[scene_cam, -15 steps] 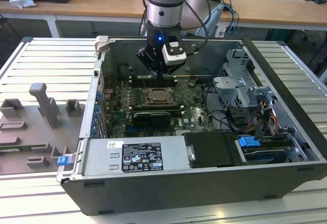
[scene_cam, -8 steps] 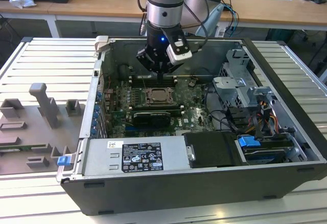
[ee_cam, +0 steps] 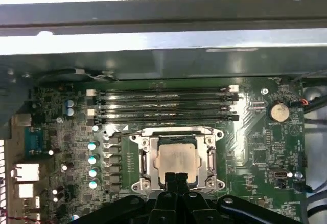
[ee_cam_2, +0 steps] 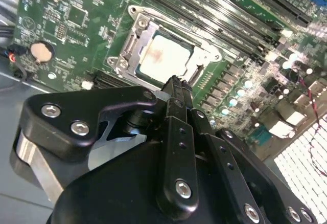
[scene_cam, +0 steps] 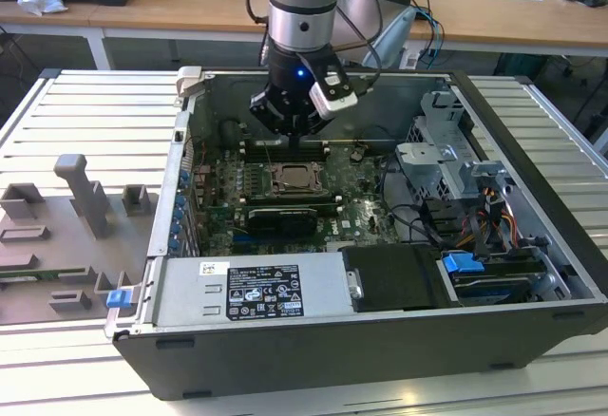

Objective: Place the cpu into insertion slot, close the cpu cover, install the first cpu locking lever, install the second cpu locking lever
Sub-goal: 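Install the first cpu locking lever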

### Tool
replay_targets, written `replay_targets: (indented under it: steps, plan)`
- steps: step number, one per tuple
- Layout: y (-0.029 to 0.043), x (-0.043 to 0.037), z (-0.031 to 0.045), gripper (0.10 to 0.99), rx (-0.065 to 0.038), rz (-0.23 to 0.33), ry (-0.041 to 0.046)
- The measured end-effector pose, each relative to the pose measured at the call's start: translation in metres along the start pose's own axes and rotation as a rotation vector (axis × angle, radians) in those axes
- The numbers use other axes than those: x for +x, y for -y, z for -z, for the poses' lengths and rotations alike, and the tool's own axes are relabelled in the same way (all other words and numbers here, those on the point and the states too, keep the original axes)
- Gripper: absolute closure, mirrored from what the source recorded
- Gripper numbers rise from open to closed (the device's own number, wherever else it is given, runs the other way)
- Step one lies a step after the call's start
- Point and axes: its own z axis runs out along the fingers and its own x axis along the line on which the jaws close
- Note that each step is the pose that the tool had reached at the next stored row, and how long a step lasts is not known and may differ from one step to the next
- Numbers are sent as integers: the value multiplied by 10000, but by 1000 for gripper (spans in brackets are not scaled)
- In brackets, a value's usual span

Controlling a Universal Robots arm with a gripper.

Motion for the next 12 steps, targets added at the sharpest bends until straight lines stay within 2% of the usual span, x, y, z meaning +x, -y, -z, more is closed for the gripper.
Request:
replay_targets:
  steps: [3,7,12]
  plan:
    - [1,70,-1,980,-1,142,-2]
    - [2,71,-3,980,-6,1038,-19]
    - [3,99,-4,980,-11,1085,-18]
